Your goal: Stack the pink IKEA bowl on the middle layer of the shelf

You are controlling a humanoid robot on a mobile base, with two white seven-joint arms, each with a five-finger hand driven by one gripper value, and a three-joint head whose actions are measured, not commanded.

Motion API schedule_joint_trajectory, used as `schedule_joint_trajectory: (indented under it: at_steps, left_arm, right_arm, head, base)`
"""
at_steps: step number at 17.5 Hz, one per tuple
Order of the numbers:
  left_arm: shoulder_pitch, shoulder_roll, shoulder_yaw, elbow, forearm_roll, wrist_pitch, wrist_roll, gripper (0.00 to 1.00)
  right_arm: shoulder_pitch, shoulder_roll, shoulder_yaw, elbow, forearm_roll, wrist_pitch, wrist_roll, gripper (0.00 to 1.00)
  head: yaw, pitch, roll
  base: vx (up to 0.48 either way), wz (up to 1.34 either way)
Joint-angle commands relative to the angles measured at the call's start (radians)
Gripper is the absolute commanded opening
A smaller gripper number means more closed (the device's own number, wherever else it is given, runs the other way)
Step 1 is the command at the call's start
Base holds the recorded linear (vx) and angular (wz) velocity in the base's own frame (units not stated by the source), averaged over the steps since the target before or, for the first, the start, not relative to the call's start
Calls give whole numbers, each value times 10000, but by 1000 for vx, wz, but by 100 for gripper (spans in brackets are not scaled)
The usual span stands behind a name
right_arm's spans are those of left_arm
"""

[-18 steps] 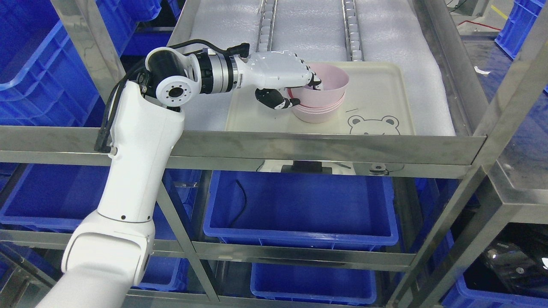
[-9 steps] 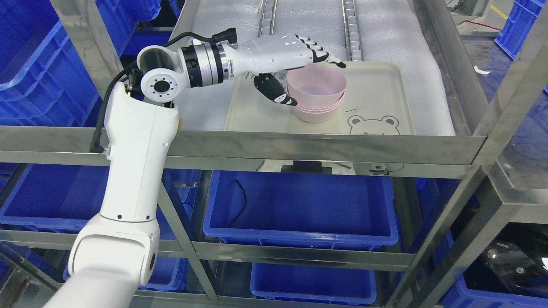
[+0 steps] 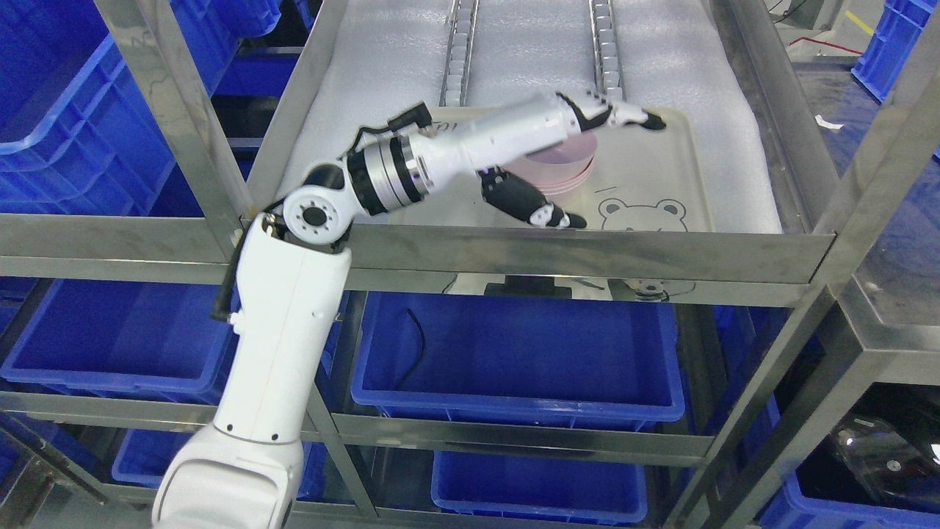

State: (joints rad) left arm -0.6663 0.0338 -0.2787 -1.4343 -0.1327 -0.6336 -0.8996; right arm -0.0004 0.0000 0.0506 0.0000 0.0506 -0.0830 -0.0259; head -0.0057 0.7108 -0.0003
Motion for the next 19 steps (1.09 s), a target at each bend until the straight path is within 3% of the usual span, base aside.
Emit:
schedule_joint_trajectory:
  at_steps: [1,4,7,10,13,14,17,19]
  left_arm:
    - [2561,-163,-2505,-966,-357,-825,68,89]
    - [4906,-163,-2323,-814,-513,-1027,114,89]
    - [6735,-163,-1022,-125,-514,-1119,328,90]
    - [7245,-163,650,857,-422,-1088,2820,94]
    - [7276,-163,1848,1028,-192,-875,6242,97]
    - [7276,-163,2185,1028,-24,-524,6842,98]
    - [7261,-163,2832,1044,1445,2217,7339,99]
    - [7154,-163,3016,1013,1557,2608,7370,100]
  right_arm:
    - [219,-175,0,-175,0,2,-2,100]
    - [219,-175,0,-175,0,2,-2,100]
    - [219,-175,0,-175,0,2,-2,100]
    - [219,-175,0,-175,0,2,-2,100]
    - [219,-175,0,-175,0,2,-2,100]
    - [219,-175,0,-175,0,2,-2,100]
    - [219,-175,0,-175,0,2,-2,100]
    - [219,-175,0,-175,0,2,-2,100]
  head:
    - [0,0,0]
    - [0,0,0]
    - [0,0,0]
    - [0,0,0]
    - [0,0,0]
    - [0,0,0]
    - [0,0,0]
    - [0,0,0]
  base:
    - [-29,-36]
    - [-71,-68]
    - [-146,-43]
    - [-159,-44]
    - [-149,1]
    - [-122,56]
    - [-73,103]
    - [-25,66]
